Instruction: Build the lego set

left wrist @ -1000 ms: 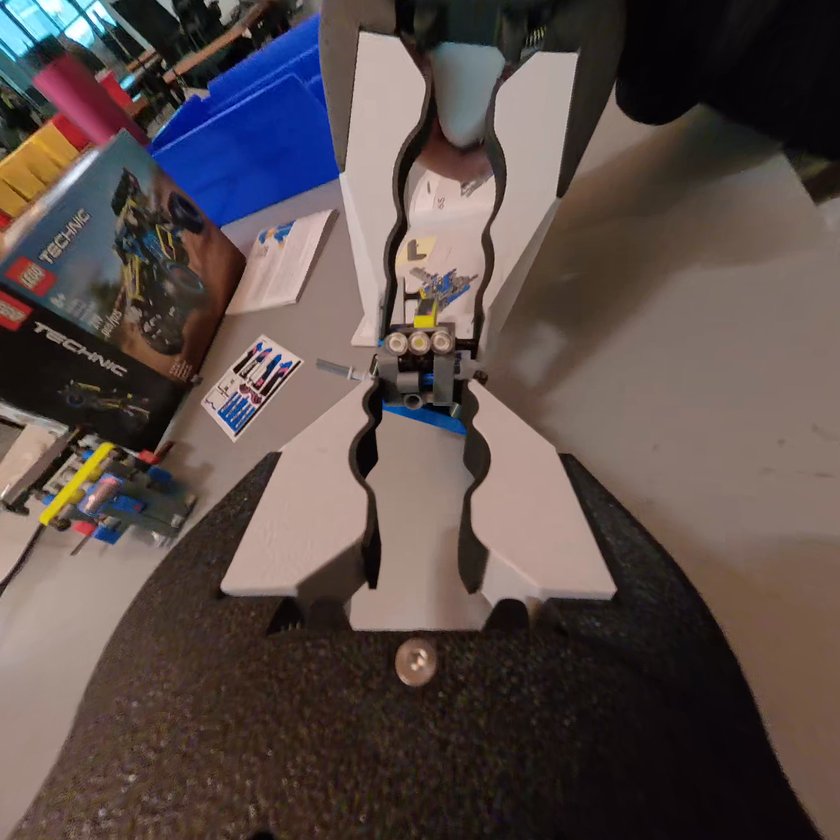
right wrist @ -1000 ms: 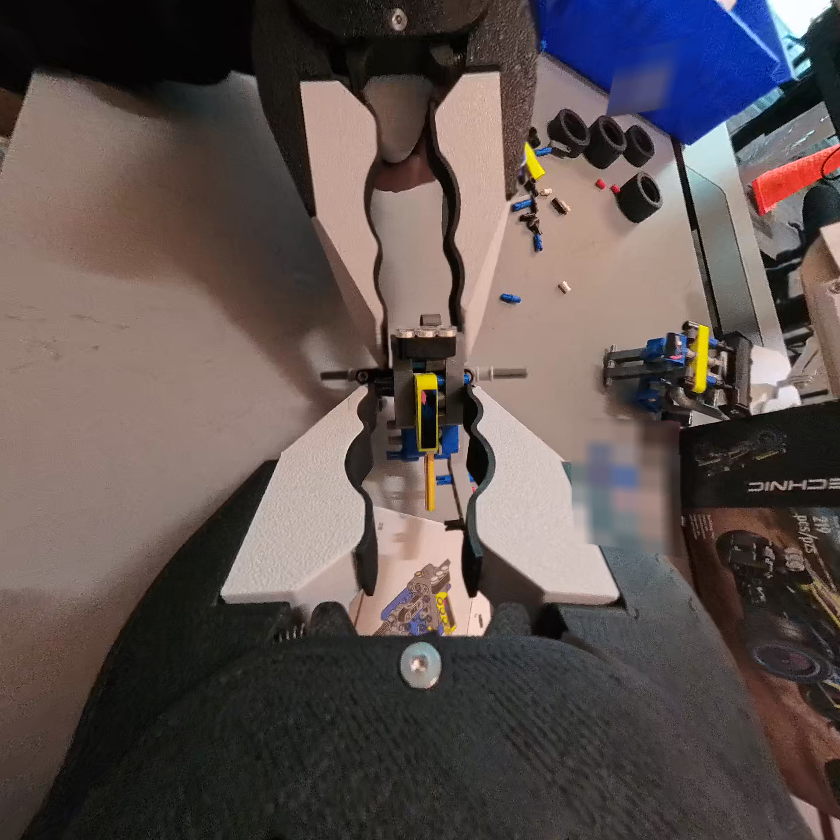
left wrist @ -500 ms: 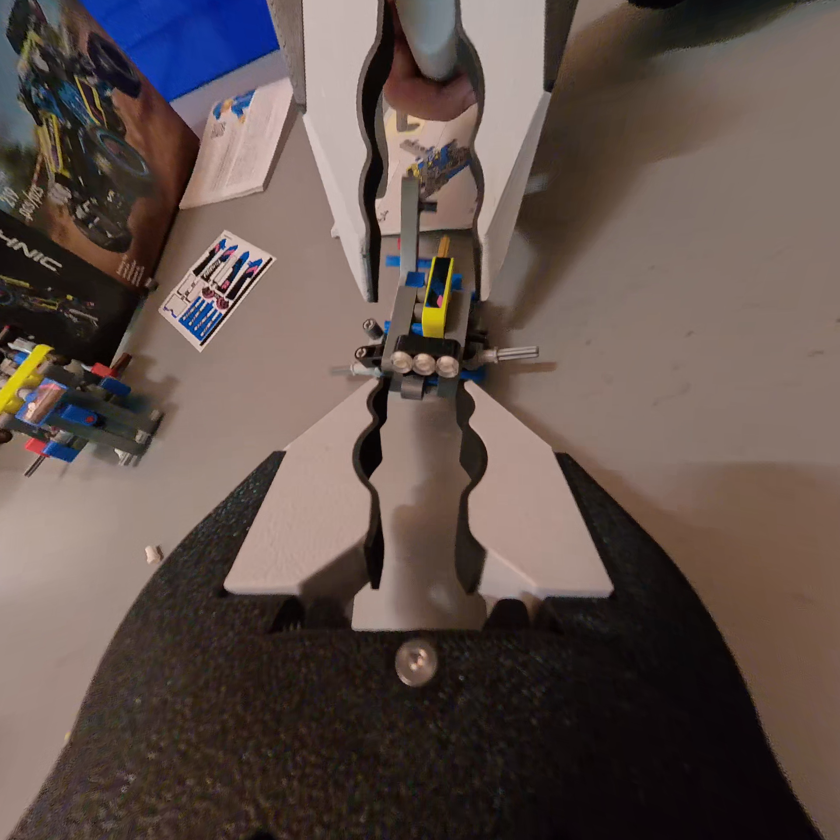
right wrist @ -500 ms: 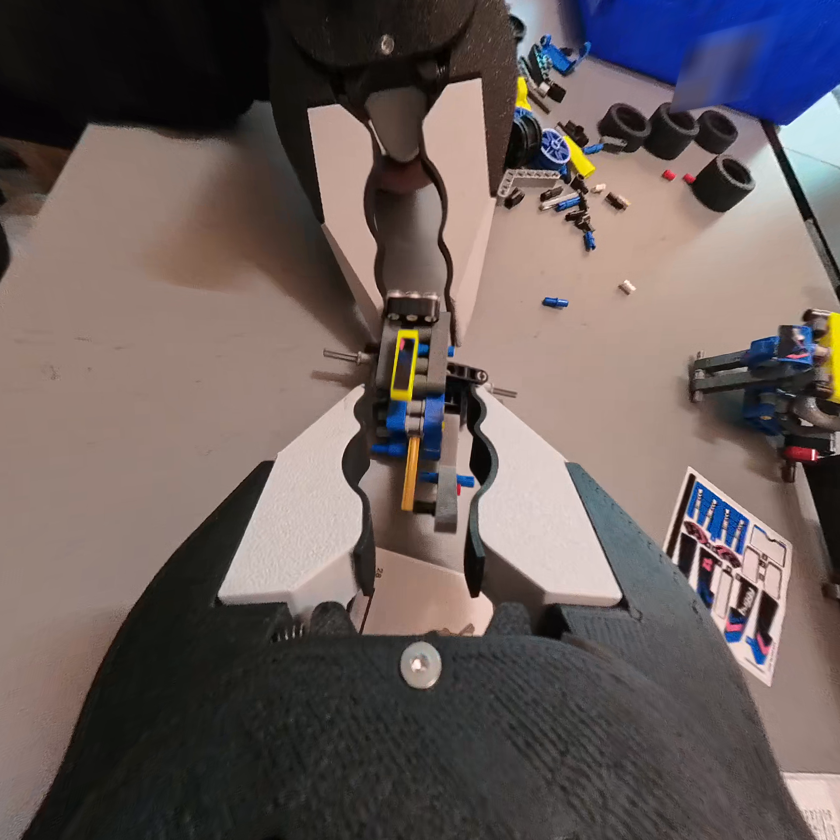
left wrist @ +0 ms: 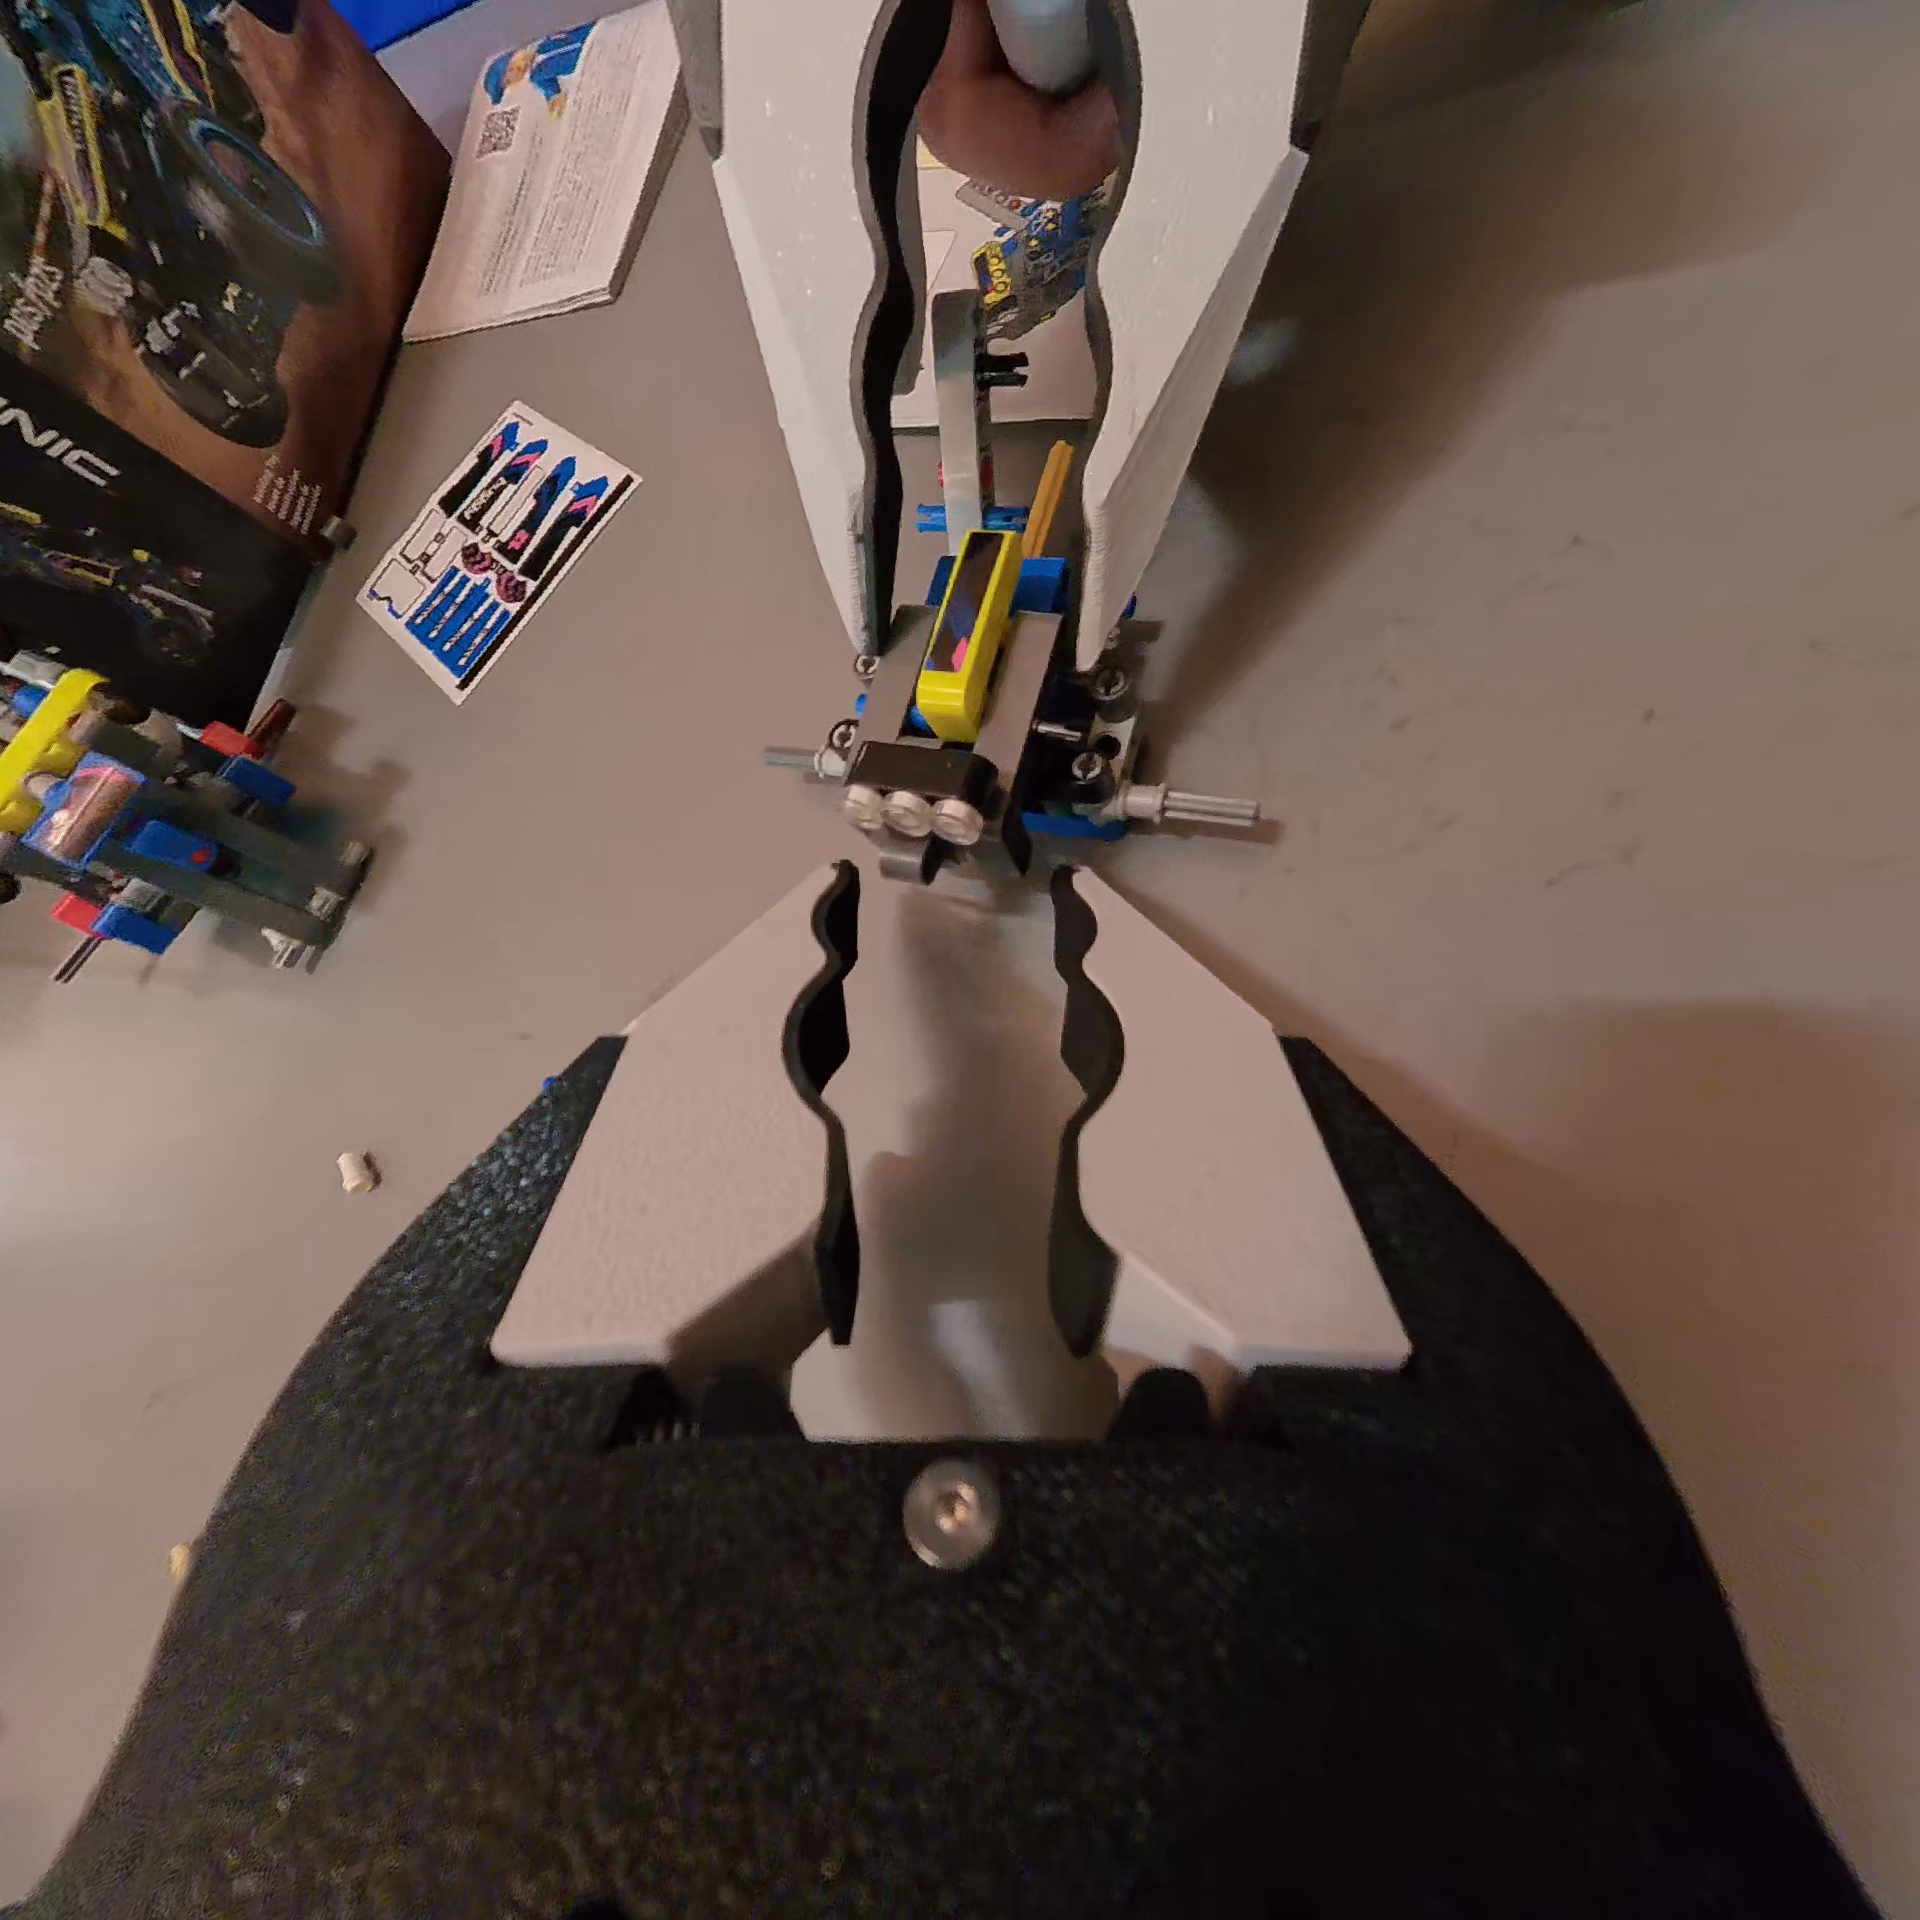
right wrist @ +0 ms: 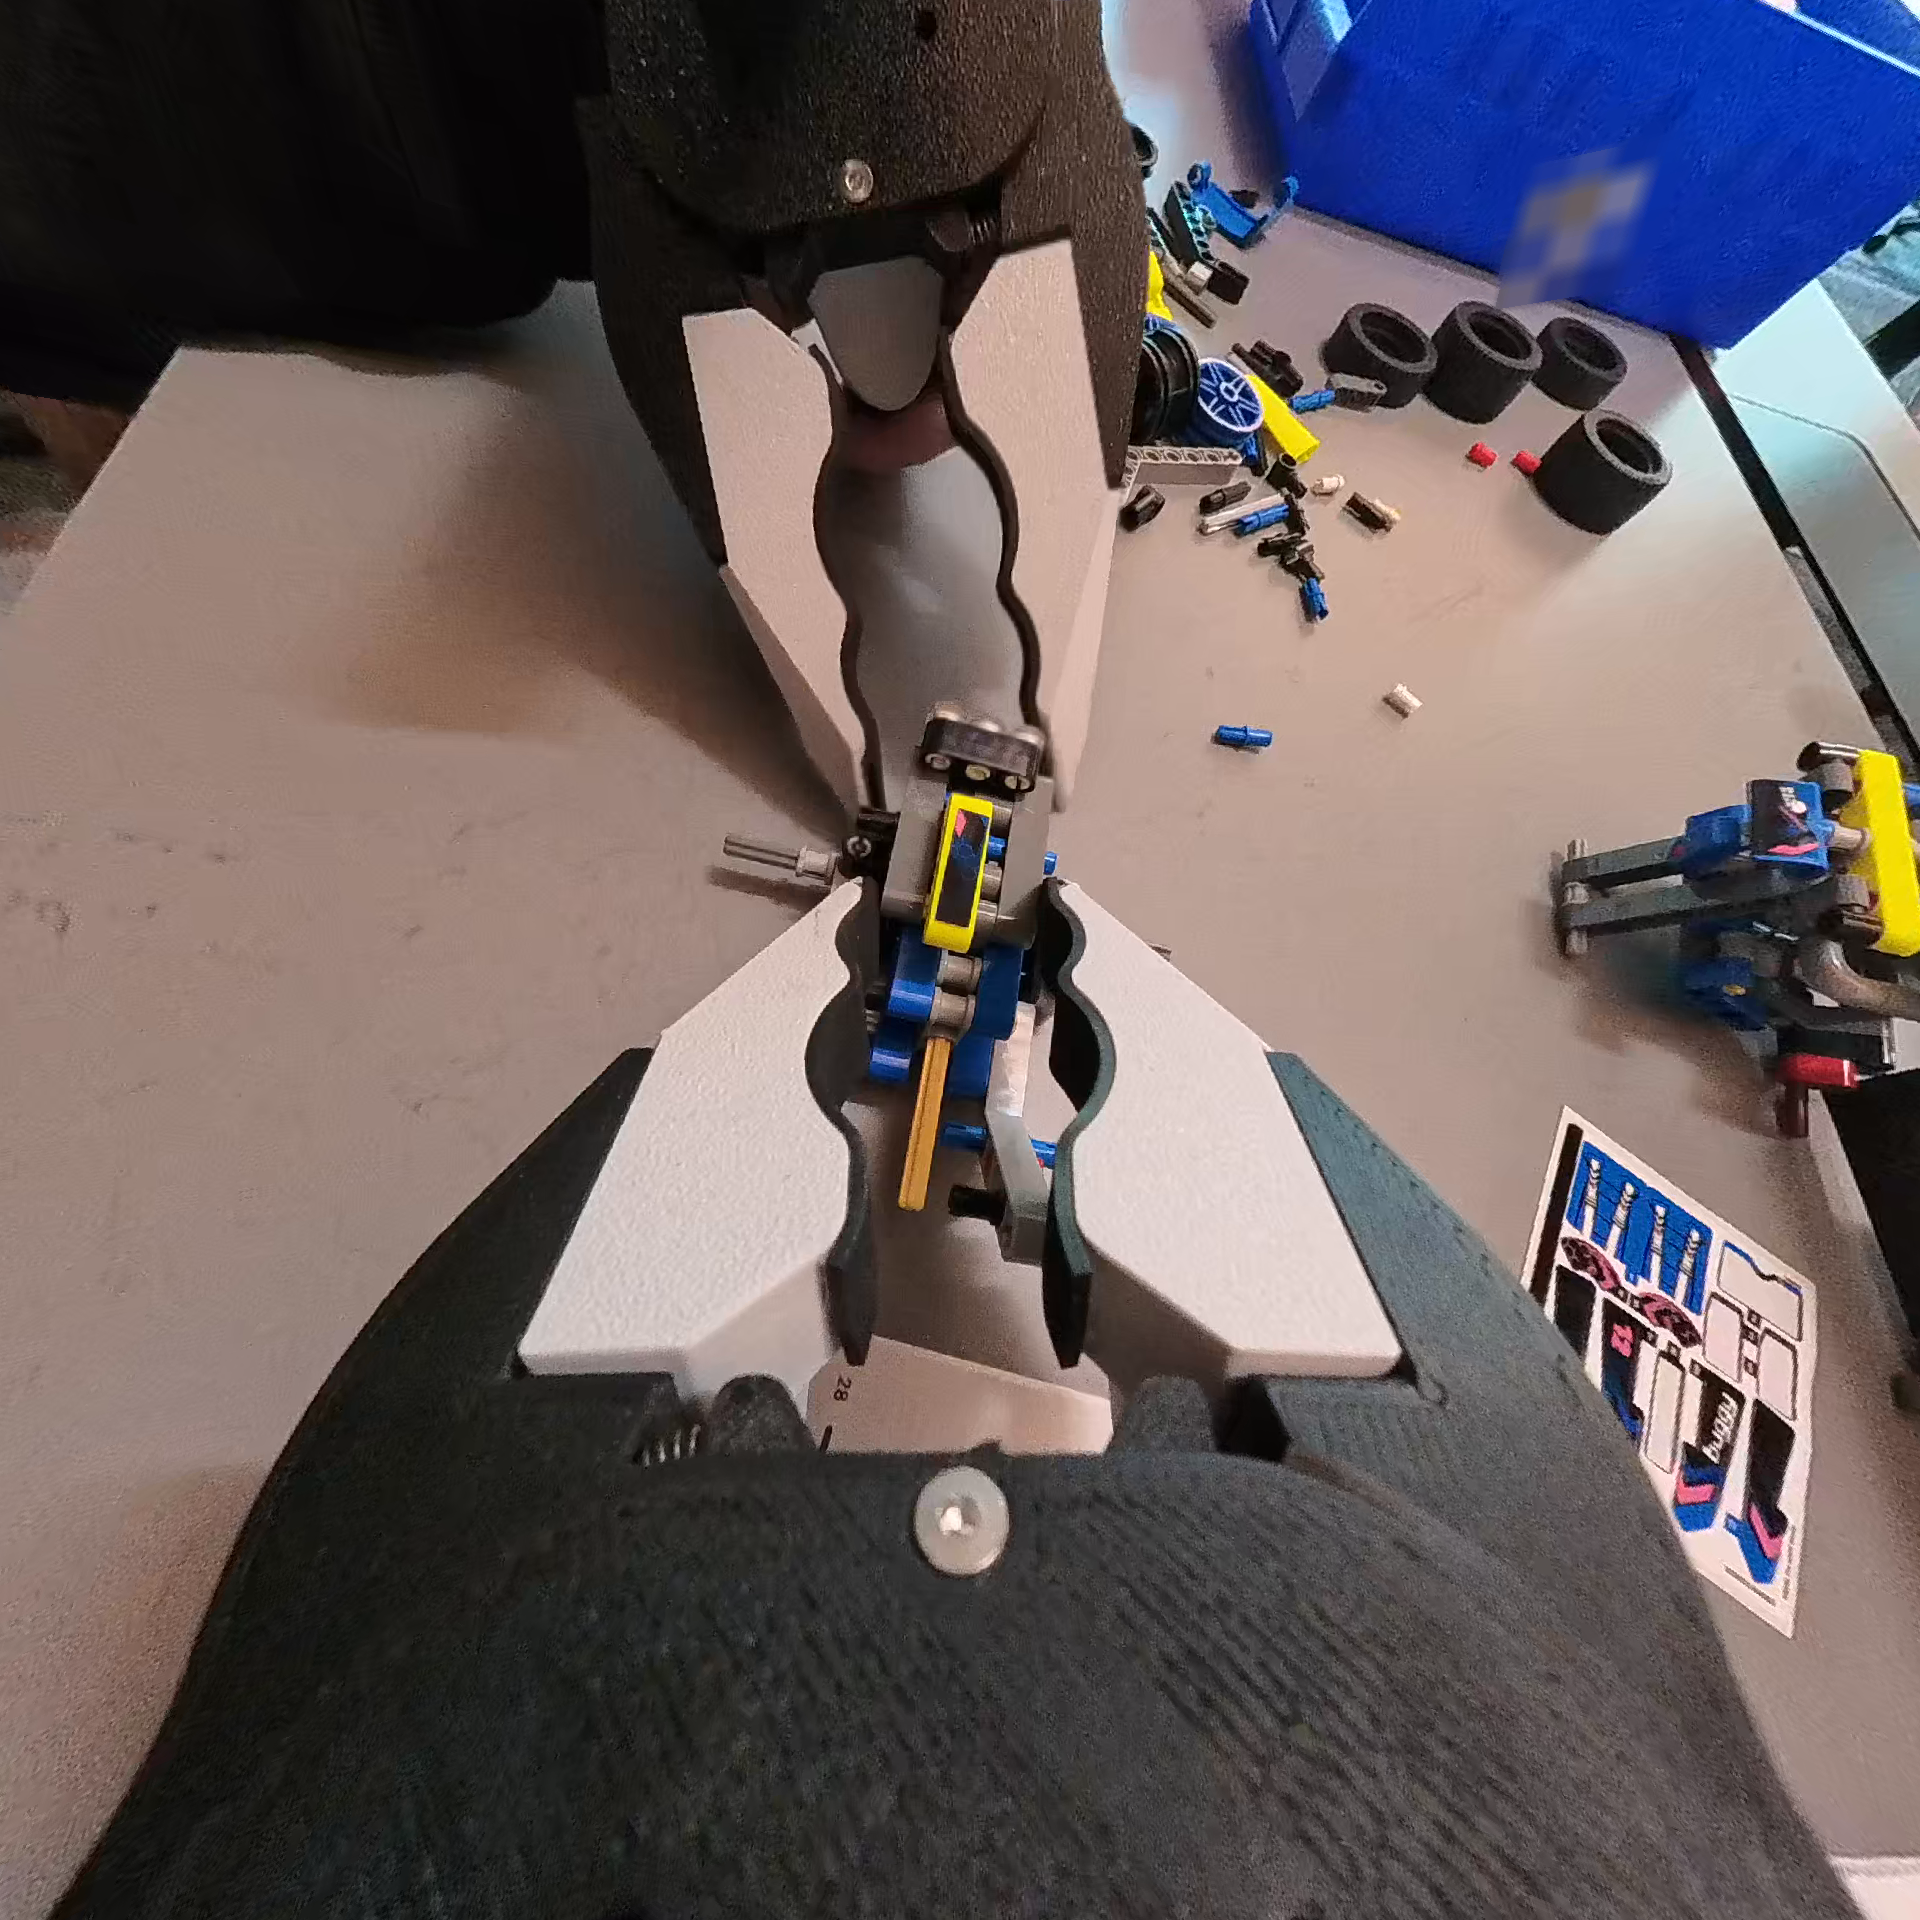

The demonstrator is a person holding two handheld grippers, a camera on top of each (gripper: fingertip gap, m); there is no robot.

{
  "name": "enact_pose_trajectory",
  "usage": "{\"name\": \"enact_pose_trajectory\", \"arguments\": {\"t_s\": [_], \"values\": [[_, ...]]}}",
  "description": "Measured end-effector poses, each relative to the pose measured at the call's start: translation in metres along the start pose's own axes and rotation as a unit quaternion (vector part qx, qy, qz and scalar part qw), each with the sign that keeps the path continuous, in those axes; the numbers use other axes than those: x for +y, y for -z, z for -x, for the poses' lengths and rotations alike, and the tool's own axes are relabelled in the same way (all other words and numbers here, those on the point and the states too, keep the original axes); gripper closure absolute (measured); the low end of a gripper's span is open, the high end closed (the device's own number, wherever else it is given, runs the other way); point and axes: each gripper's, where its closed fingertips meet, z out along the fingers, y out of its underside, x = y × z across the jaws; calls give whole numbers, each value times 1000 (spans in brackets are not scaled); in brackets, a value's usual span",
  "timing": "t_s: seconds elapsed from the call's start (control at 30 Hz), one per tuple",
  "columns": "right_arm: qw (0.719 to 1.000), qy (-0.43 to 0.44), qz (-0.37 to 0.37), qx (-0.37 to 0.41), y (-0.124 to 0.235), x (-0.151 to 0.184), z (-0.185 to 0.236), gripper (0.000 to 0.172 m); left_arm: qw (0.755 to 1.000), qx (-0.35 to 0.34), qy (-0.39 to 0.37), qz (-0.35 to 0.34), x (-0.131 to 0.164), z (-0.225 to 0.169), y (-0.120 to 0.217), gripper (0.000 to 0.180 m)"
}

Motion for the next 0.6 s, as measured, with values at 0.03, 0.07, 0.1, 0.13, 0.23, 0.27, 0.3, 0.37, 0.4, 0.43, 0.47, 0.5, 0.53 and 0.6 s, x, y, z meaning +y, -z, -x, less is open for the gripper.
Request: {"name": "enact_pose_trajectory", "arguments": {"t_s": [0.03, 0.07, 0.1, 0.13, 0.23, 0.27, 0.3, 0.37, 0.4, 0.43, 0.47, 0.5, 0.53, 0.6], "values": [[1000, -1, -1, -1, 0, 0, 0, 143, 1000, -1, 1, -3, 0, 1, 2, 146], [1000, -2, -4, -2, 0, 0, 0, 143, 1000, -3, 2, -8, -1, 3, 5, 146], [1000, -3, -8, -3, 0, 0, 0, 143, 1000, -4, 5, -16, -3, 4, 8, 146], [1000, -6, -13, -5, 0, -1, 1, 142, 1000, -3, 11, -27, -6, 5, 10, 145], [999, -23, -23, -9, 0, -3, 1, 140, 999, 6, 21, -46, -13, 4, 11, 145], [999, -30, -23, -11, 0, -3, 1, 139, 999, 7, 20, -43, -13, 4, 10, 145], [999, -36, -22, -13, 0, -2, 1, 139, 999, 8, 17, -38, -12, 3, 8, 144], [999, -43, -15, -9, 0, 2, 0, 137, 999, 11, 14, -32, -11, 1, 6, 143], [999, -47, -11, -6, 0, 4, -1, 136, 999, 12, 13, -30, -11, 0, 5, 143], [999, -53, -7, -3, 1, 6, -2, 135, 999, 13, 12, -30, -11, -1, 5, 144], [998, -61, -8, -3, 2, 7, -3, 134, 999, 14, 14, -30, -11, -1, 5, 144], [998, -69, -12, -4, 3, 7, -3, 135, 999, 16, 17, -31, -11, -2, 5, 145], [997, -74, -16, -6, 3, 6, -2, 135, 999, 17, 19, -33, -12, -2, 5, 145], [997, -69, -15, -5, 4, 6, -2, 138, 999, 13, 17, -35, -14, -1, 3, 145]]}}
